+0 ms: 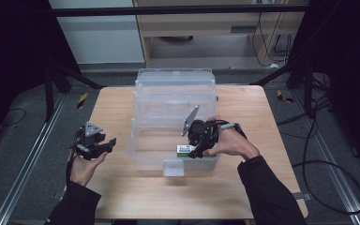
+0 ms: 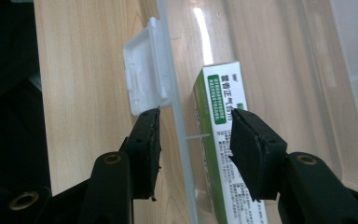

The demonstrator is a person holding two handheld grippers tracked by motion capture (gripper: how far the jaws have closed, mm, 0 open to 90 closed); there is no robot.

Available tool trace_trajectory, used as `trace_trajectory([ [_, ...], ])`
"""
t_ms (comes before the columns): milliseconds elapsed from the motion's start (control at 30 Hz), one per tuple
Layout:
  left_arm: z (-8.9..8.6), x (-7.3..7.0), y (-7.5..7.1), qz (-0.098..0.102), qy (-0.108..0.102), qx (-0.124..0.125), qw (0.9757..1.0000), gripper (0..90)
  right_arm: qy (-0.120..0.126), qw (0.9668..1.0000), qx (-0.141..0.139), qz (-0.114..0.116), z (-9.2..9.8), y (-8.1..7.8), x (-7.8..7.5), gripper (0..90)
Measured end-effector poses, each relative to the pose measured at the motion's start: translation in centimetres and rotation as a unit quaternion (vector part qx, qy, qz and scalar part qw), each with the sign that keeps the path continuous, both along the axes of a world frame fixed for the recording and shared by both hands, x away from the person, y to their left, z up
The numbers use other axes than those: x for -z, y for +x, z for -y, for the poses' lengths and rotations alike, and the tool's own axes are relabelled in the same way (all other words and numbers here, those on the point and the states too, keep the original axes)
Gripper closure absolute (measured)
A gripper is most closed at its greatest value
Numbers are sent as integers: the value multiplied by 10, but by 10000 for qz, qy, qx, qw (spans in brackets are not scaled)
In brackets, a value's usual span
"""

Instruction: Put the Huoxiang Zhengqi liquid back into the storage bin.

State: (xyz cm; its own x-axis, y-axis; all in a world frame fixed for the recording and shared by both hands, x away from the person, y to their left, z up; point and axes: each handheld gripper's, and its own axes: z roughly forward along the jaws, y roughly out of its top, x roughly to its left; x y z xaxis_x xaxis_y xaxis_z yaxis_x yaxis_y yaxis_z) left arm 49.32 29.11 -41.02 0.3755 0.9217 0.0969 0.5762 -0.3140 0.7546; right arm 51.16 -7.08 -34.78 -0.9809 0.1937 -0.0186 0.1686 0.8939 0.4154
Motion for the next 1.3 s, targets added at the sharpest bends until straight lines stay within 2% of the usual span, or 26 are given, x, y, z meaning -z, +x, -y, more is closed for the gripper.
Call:
trace_trajectory([
  [133, 0, 0, 0, 1, 5, 6, 10000, 506, -46, 10000, -45, 31, -6, -3, 4, 528],
  [433, 1, 0, 0, 0, 15, 13, 10000, 505, -94, 9996, -220, -116, -19, -7, 20, 555],
  [633, 1, 1, 0, -14, 17, 15, 10000, 505, -124, 9994, -236, -204, -22, -7, 28, 574],
  [1100, 0, 1, 1, -5, 12, 8, 10000, 505, -405, 9985, -221, -287, -28, -5, 46, 617],
  [1300, 0, 2, 1, -12, -1, 30, 10000, 504, -310, 9988, -183, -317, -27, -4, 49, 623],
])
